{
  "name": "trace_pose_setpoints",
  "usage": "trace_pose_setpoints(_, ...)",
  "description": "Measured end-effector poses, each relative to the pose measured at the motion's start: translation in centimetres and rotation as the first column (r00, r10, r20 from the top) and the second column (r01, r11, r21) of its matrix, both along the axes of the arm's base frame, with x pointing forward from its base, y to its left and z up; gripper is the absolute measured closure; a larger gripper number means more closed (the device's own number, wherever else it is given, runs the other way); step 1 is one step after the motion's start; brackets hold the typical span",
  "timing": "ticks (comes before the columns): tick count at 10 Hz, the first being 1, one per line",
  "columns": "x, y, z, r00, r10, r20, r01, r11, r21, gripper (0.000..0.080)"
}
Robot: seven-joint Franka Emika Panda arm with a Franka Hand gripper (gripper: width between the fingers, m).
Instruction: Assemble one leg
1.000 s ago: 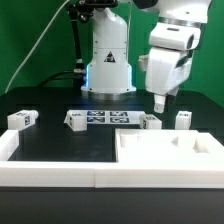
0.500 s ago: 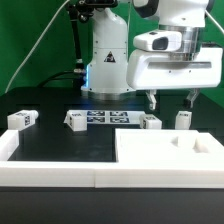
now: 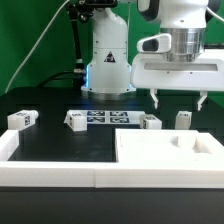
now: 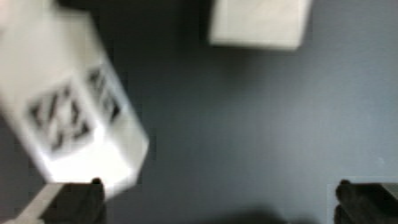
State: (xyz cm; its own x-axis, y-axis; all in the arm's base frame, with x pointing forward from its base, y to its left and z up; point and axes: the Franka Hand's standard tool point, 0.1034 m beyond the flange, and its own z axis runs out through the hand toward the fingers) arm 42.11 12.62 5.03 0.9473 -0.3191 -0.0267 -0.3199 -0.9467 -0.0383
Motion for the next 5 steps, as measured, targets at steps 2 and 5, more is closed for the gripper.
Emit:
trace_pose_setpoints(2, -1.14, 1.35, -0.30, 0.982, -0.189, -0.020, 0.189, 0.982, 0.013, 0.0151)
trace_pose_setpoints(5, -1.12, 1.22, -0.31, 0.984, -0.170, -0.049, 0.171, 0.985, 0.020, 0.0151)
